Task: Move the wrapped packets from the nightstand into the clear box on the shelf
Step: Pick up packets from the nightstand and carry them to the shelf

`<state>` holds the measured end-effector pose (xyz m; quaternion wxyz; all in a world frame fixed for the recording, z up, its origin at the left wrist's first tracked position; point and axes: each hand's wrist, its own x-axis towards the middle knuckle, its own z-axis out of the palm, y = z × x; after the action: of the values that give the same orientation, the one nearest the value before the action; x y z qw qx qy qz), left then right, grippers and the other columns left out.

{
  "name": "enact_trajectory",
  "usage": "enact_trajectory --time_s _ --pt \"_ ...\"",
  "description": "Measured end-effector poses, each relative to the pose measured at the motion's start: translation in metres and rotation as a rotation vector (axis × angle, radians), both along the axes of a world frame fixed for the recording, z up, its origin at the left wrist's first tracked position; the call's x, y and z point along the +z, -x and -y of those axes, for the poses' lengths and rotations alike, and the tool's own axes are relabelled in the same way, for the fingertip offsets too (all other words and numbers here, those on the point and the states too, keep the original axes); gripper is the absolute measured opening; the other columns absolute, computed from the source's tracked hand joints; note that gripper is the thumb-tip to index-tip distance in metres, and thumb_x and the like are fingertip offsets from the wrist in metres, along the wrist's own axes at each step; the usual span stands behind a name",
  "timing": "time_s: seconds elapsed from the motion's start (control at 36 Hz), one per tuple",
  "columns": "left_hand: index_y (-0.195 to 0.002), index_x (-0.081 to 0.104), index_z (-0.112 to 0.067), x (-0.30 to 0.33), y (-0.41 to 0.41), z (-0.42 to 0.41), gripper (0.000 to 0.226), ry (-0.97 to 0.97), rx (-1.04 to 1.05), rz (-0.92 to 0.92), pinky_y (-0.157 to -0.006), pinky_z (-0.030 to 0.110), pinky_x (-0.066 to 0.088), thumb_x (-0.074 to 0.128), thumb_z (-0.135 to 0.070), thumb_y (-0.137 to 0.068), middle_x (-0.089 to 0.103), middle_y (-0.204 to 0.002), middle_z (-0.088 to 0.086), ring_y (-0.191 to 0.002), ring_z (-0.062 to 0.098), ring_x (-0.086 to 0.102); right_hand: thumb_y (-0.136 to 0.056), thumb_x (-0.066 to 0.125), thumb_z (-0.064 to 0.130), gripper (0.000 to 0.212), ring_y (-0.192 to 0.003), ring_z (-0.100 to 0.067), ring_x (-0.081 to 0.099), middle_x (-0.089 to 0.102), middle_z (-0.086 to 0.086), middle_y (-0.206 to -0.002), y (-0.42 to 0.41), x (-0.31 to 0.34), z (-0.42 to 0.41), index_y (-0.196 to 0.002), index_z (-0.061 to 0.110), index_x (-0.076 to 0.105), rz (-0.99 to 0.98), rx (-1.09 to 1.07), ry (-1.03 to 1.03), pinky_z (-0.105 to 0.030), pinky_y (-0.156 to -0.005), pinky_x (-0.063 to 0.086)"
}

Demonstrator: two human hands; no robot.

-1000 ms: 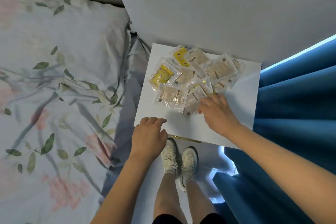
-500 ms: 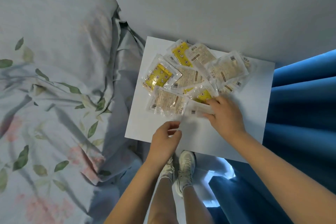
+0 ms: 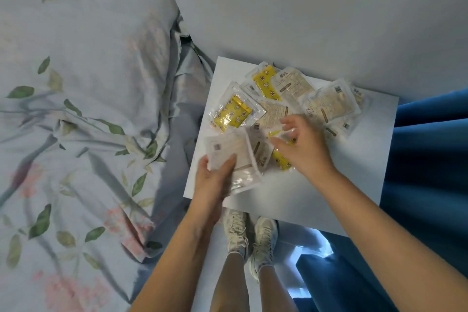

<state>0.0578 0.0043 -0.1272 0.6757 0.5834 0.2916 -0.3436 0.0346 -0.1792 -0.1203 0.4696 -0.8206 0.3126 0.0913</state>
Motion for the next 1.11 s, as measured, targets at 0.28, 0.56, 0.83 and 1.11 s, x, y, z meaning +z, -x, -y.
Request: enact_trajectory --time_s 0.28,0.56,0.83,1.11 --pt "-0.102 0.068 -0.02 -0.005 0.005 -0.044 0.027 -0.07 -0.02 0.111 -0.066 0.022 0.058 0.056 0.002 -0.091 0.069 -0.104 0.013 -0.074 0.011 0.07 -0.076 0.073 0.043 0.069 -0.119 -0.024 0.043 0.054 -0.004 -0.126 -0.006 -0.052 -0.059 -0.131 0.016 0.042 -0.208 0.502 0.675 -0.037 -0.091 0.022" --pt "-0.103 0.074 -0.015 -0.005 0.004 -0.043 0.05 0.024 -0.042 0.009 -0.098 0.053 0.047 0.071 -0.053 -0.071 0.068 -0.117 0.012 -0.112 0.032 0.062 -0.097 0.05 0.026 0.029 -0.108 -0.009 0.059 0.062 0.006 -0.116 0.018 -0.018 -0.058 -0.124 0.015 0.053 -0.148 0.127 -0.493 -0.014 -0.085 0.045" --pt "-0.105 0.068 -0.004 0.0 0.015 -0.019 0.027 0.044 -0.063 0.084 -0.082 0.038 0.057 0.066 -0.016 -0.081 0.071 -0.105 0.019 -0.094 0.031 0.07 -0.086 0.066 0.032 0.041 -0.101 -0.012 0.061 0.063 0.004 -0.113 0.006 0.008 -0.053 -0.122 0.019 0.051 -0.237 0.418 -0.396 -0.036 -0.092 0.052" --pt "-0.097 0.071 -0.008 -0.01 0.01 -0.03 0.02 -0.018 0.017 0.069 -0.084 0.044 0.057 0.069 -0.01 -0.077 0.074 -0.1 0.014 -0.091 0.029 0.071 -0.031 0.094 0.031 0.073 -0.094 -0.028 0.058 0.065 0.001 -0.095 0.012 -0.039 0.025 -0.098 0.018 0.067 -0.008 0.933 0.712 -0.037 -0.081 0.03"
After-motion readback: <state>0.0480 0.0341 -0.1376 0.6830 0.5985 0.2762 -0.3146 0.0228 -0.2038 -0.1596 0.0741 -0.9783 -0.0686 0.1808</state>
